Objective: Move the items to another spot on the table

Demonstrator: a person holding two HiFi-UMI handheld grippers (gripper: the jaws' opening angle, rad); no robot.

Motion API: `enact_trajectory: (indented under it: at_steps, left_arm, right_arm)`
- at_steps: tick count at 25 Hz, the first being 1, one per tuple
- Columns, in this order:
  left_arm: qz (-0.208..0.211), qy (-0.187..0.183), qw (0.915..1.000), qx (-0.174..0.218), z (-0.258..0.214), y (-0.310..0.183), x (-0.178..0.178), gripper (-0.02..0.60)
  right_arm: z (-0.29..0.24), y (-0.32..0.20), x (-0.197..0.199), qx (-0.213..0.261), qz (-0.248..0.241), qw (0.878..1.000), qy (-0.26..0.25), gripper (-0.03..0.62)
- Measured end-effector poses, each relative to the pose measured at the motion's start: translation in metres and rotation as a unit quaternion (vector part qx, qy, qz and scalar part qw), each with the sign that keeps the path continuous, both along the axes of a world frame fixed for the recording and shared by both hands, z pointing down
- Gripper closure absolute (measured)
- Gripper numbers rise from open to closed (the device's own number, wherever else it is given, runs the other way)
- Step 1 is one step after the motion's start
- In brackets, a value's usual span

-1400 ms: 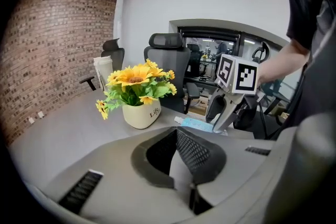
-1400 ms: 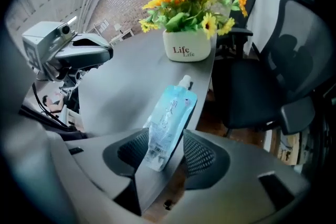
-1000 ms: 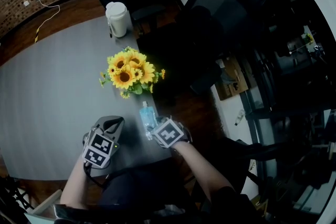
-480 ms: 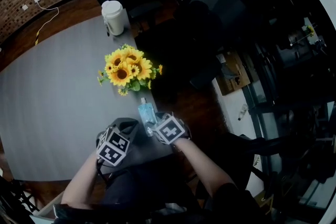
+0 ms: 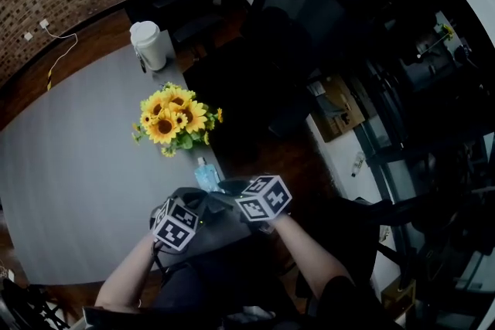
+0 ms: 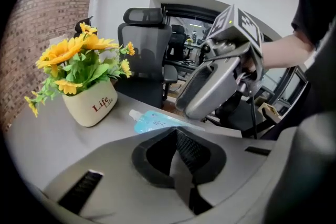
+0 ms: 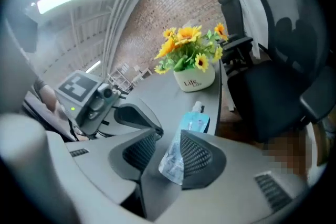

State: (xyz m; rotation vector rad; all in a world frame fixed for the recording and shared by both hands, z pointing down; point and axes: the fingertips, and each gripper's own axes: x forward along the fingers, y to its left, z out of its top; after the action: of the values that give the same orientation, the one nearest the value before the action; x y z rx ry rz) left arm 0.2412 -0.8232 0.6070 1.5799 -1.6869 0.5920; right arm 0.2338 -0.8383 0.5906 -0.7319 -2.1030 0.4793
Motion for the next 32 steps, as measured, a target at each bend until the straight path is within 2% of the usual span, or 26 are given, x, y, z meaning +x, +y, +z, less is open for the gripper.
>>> enact_trajectory:
  at_steps: [1,2,3,7,10,12,14,16,17,19,20,21,23,24,26,29,31,32]
  left_arm:
    - [0.001,-0.003,1.0000,-0.002,0.002,-0.002,-0.001,0.574]
    - [0.002,-0.006,1.0000,-0.004,0.003,-0.004,-0.002,0.574]
    - [0.000,-0.009,0.9999,-0.006,0.004,-0.006,-0.003,0.574]
    - [-0.013,-0.018,0.9998,-0.003,0.002,-0.010,-0.012,0.574]
    - [-0.041,-0.017,0.9986,0.029,-0.017,-0.017,-0.023,0.574]
    - [-0.064,-0.021,0.9957,0.064,-0.042,-0.020,-0.032,0.575]
    - [-0.082,-0.022,0.9908,0.106,-0.073,-0.020,-0.042,0.575]
    - [-0.103,0.010,0.9816,0.160,-0.109,-0.023,-0.050,0.575]
    - [-0.122,0.041,0.9720,0.197,-0.130,-0.024,-0.054,0.575]
    - [-0.167,0.088,0.9433,0.273,-0.177,-0.024,-0.069,0.577]
    - [-0.184,0.088,0.9318,0.300,-0.196,-0.021,-0.078,0.577]
    - [-0.196,0.076,0.9250,0.316,-0.212,-0.017,-0.086,0.577]
    - [-0.210,0.043,0.9206,0.326,-0.230,-0.007,-0.097,0.577]
    - [-0.216,0.032,0.9193,0.327,-0.236,-0.001,-0.099,0.577]
    - [-0.234,0.019,0.9141,0.331,-0.244,0.009,-0.098,0.577]
    - [-0.266,0.004,0.9002,0.345,-0.260,0.023,-0.092,0.575]
    - [-0.279,-0.017,0.8953,0.347,-0.268,0.035,-0.089,0.576]
    - [-0.282,-0.032,0.8955,0.343,-0.270,0.042,-0.088,0.576]
  right_arm:
    - [-0.003,-0.006,0.000,0.003,0.002,1.000,-0.014,0.509]
    - [-0.003,-0.012,0.001,0.010,0.004,1.000,-0.025,0.592]
    - [-0.004,-0.016,0.001,0.010,0.007,0.999,-0.032,0.614]
    - [-0.019,-0.021,-0.002,-0.063,0.033,0.996,-0.048,0.614]
    - [-0.048,-0.023,-0.008,-0.128,0.043,0.987,-0.081,0.614]
    - [-0.090,-0.029,-0.014,-0.177,0.051,0.974,-0.134,0.614]
    - [-0.138,-0.042,-0.021,-0.217,0.059,0.954,-0.198,0.614]
    - [-0.178,-0.058,-0.024,-0.243,0.065,0.935,-0.249,0.614]
    - [-0.195,-0.067,-0.024,-0.253,0.066,0.926,-0.271,0.615]
    - [-0.226,-0.083,-0.020,-0.277,0.069,0.907,-0.311,0.615]
    - [-0.241,-0.090,-0.016,-0.295,0.071,0.895,-0.329,0.615]
    - [-0.256,-0.097,-0.012,-0.316,0.072,0.881,-0.345,0.615]
    - [-0.281,-0.108,-0.003,-0.356,0.072,0.855,-0.370,0.615]
    - [-0.290,-0.111,0.000,-0.367,0.069,0.846,-0.379,0.615]
    - [-0.299,-0.109,0.003,-0.362,0.051,0.844,-0.394,0.615]
    - [-0.300,-0.094,0.002,-0.303,0.006,0.859,-0.412,0.614]
    - [-0.301,-0.080,-0.001,-0.271,-0.027,0.867,-0.418,0.614]
    - [-0.301,-0.072,-0.003,-0.259,-0.043,0.868,-0.420,0.614]
